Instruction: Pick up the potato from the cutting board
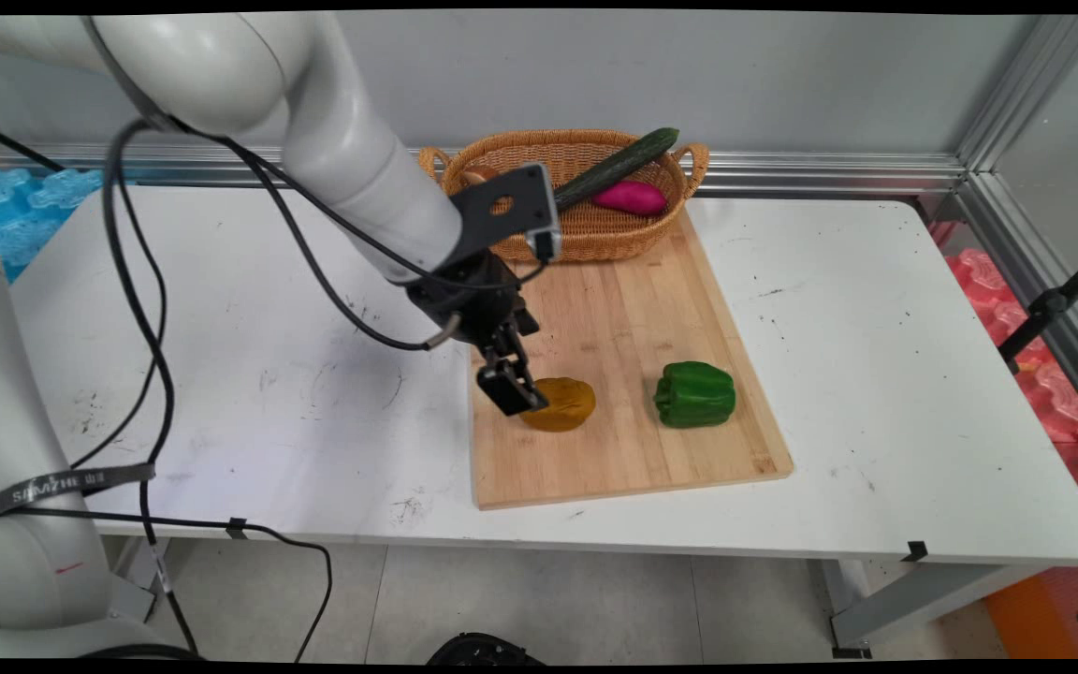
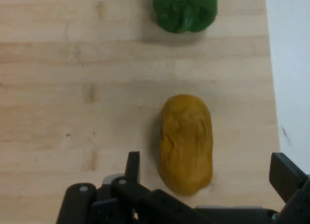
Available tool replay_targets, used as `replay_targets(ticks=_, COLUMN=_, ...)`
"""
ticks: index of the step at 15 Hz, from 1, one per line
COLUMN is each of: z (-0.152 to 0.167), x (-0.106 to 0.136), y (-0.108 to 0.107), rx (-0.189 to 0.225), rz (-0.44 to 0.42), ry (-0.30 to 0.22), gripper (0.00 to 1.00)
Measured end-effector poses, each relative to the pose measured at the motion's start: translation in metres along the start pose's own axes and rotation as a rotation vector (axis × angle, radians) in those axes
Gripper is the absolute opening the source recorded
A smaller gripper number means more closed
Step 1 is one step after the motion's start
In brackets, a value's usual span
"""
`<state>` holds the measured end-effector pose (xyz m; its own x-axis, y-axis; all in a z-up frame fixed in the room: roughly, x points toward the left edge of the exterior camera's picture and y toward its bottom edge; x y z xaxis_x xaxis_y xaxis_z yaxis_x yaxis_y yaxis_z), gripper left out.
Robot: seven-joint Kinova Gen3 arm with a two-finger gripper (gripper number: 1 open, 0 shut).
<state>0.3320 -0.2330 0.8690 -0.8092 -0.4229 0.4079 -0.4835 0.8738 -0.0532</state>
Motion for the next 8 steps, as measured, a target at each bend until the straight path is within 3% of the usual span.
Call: replay_targets(ticks=8, z=0.047, x=-0.005, y=-0.003, rx=0.016, rz=0.009, ry=0.028, gripper=1.0)
